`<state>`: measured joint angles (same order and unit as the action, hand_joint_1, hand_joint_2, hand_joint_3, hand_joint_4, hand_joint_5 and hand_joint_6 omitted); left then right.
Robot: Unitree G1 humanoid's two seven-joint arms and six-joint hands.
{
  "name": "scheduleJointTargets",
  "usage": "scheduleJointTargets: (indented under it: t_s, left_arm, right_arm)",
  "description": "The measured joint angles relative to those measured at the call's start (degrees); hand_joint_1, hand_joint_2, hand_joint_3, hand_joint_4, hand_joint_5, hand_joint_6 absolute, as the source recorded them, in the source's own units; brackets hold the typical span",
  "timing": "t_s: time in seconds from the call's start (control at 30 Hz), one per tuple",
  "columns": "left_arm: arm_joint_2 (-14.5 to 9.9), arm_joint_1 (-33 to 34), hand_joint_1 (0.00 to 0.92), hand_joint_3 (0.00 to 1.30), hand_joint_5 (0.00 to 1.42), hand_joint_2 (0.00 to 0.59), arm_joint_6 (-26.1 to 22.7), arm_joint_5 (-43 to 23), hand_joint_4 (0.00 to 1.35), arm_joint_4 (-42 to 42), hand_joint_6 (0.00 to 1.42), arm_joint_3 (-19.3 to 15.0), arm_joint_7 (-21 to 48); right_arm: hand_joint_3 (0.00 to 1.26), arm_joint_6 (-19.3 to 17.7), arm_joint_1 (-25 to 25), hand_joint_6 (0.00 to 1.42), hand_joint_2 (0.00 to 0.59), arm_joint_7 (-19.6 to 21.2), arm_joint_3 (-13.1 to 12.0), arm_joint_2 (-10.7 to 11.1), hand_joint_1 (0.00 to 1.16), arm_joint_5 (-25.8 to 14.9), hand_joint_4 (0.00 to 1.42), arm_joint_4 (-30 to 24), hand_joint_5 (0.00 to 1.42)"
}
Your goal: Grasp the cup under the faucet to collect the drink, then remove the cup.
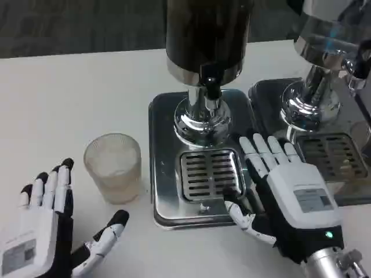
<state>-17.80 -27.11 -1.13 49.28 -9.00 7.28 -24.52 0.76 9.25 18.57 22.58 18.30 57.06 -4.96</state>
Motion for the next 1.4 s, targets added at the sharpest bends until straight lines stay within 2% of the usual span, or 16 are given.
scheduleJointTargets:
  t_s: [0.33, 0.53, 0.7, 0.9, 1.03, 1.13, 1.2, 1.4]
  left_arm:
    - [0.0, 0.3, 0.000, 0.00, 0.00, 0.173, 0.0, 0.0, 0.00, 0.1, 0.00, 0.0, 0.0]
    - [0.0, 0.9, 0.000, 0.00, 0.00, 0.110, 0.4, -1.7, 0.00, 0.9, 0.00, -0.3, 0.0]
    - [-0.4, 2.8, 0.000, 0.00, 0.00, 0.084, 3.5, -4.7, 0.00, 2.8, 0.00, -2.4, -1.3]
    - [-1.6, 4.7, 0.000, 0.00, 0.00, 0.014, 7.1, -6.4, 0.00, 5.9, 0.00, -3.9, -2.6]
    - [-2.1, 6.9, 0.000, 0.00, 0.00, 0.000, 10.5, -8.0, 0.00, 10.0, 0.00, -4.5, -4.3]
    - [-2.6, 9.9, 0.000, 0.00, 0.00, 0.000, 17.4, -9.3, 0.00, 18.9, 0.00, -4.5, -9.5]
    - [-2.6, 11.2, 0.000, 0.00, 0.00, 0.000, 20.0, -10.0, 0.00, 22.8, 0.00, -4.5, -11.1]
    - [-3.0, 16.1, 0.000, 0.00, 0.00, 0.000, 25.1, -13.6, 0.00, 34.4, 0.00, -4.1, -11.9]
  right_arm:
    - [0.04, 0.0, -0.3, 0.00, 0.458, 0.0, 0.0, 0.0, 0.28, 0.0, 0.00, 0.1, 0.00]
    - [0.04, 0.0, -0.4, 0.00, 0.459, 0.0, 0.0, 0.0, 0.28, 0.0, 0.00, 0.2, 0.00]
    - [0.04, 0.0, -0.9, 0.00, 0.459, 0.0, 0.1, 0.0, 0.29, 0.2, 0.00, 0.2, 0.00]
    - [0.04, 0.6, -1.1, 0.00, 0.459, 0.0, 0.7, -0.5, 0.29, 1.5, 0.00, 0.2, 0.00]
    - [0.04, 1.4, -1.1, 0.00, 0.459, 0.1, 0.7, -1.5, 0.29, 1.9, 0.00, 0.3, 0.00]
    - [0.04, 1.6, -1.5, 0.00, 0.459, 0.2, 0.6, -1.8, 0.29, 2.2, 0.00, 0.7, 0.00]
    - [0.04, 1.7, -1.6, 0.00, 0.459, 0.2, 0.5, -1.9, 0.29, 2.2, 0.00, 0.8, 0.00]
    - [0.04, 1.7, -1.8, 0.00, 0.459, 0.2, 0.3, -1.8, 0.29, 2.2, 0.00, 0.8, 0.00]
